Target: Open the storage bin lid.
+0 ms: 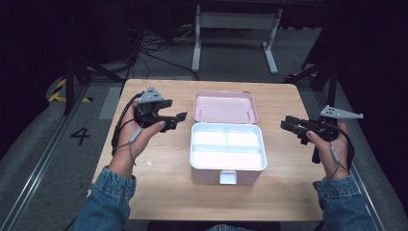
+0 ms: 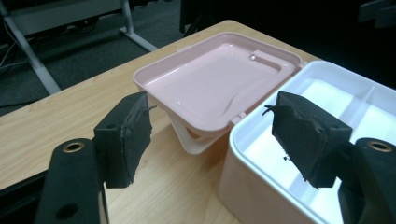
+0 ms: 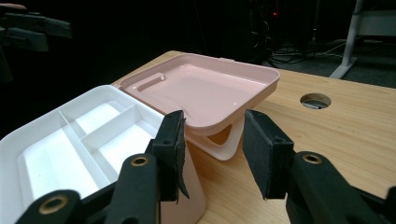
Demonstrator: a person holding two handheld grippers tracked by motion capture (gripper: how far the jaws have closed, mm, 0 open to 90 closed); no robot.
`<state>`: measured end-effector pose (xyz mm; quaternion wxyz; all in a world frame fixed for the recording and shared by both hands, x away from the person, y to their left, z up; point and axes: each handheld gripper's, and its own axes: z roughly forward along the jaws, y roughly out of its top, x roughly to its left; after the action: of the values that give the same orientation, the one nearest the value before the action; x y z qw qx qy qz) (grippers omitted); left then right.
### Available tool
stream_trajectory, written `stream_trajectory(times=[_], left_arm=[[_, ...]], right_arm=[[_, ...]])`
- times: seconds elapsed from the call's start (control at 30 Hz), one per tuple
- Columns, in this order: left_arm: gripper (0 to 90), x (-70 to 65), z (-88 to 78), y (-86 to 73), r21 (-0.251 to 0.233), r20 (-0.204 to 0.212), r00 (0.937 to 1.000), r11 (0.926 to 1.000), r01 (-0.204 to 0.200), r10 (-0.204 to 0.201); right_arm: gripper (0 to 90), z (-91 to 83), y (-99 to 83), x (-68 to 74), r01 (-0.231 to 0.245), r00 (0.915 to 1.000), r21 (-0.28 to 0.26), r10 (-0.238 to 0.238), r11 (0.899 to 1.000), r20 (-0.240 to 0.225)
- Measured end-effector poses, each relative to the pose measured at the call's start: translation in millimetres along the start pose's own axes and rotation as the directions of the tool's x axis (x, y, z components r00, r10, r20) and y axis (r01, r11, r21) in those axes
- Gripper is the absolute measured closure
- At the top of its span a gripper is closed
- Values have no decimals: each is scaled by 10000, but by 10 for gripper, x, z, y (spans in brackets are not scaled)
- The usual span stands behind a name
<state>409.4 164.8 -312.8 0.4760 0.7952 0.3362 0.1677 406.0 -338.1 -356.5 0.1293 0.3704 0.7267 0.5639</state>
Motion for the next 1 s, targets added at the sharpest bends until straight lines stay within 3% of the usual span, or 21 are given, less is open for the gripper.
stream_trajectory(times=[0.07, 0.13, 0.23, 0.3, 0.4, 0.6, 0.67, 0.73, 0.83, 0.93, 1.0], left_arm=[[291, -42, -40, -64, 348, -62, 9996, 9990, -287, 289], [291, -58, -49, -88, 419, 1, 9995, 9986, -331, 331], [291, -102, -74, -168, 490, 362, 9991, 9985, -255, 238], [291, -121, -91, -233, 504, 282, 9989, 9979, -395, 382], [293, -128, -100, -322, 722, 422, 9990, 9972, -199, 169], [296, -83, -133, -462, 936, -115, 9998, 9955, 141, -131], [297, -72, -127, -521, 1367, -525, 9986, 9906, 89, -17], [297, -49, -114, -561, 1553, -644, 9979, 9878, 149, -49], [295, -12, -60, -626, 1791, -544, 9973, 9821, 584, -494], [294, 25, 14, -699, 1999, -566, 9963, 9769, 752, -651], [313, 67, 47, -760, 2280, -871, 9911, 9664, 1185, -1010]], right_arm=[[596, -6, -17, -10, -43, 10000, 107, 43, 9999, 53], [597, -8, -22, -14, -8, 10000, 143, 7, 9999, 90], [595, -20, -36, -17, -38, 9999, 223, 35, 9997, 124], [594, -25, -42, -14, -18, 9998, 320, 12, 9995, 183], [593, -22, -55, -10, 20, 9999, 402, -26, 9992, 142], [583, -13, -75, 4, 9, 9999, 561, -15, 9984, 109], [580, 0, -86, 3, 104, 9999, 683, -113, 9976, 127], [576, 13, -98, 2, 80, 9999, 810, -90, 9967, 121], [573, 33, -120, -6, 65, 9999, 970, -80, 9953, 151], [569, 60, -147, -25, 1, 9997, 1142, -27, 9935, 234], [568, 70, -161, -40, -33, 9994, 1199, -8, 9928, 344]])
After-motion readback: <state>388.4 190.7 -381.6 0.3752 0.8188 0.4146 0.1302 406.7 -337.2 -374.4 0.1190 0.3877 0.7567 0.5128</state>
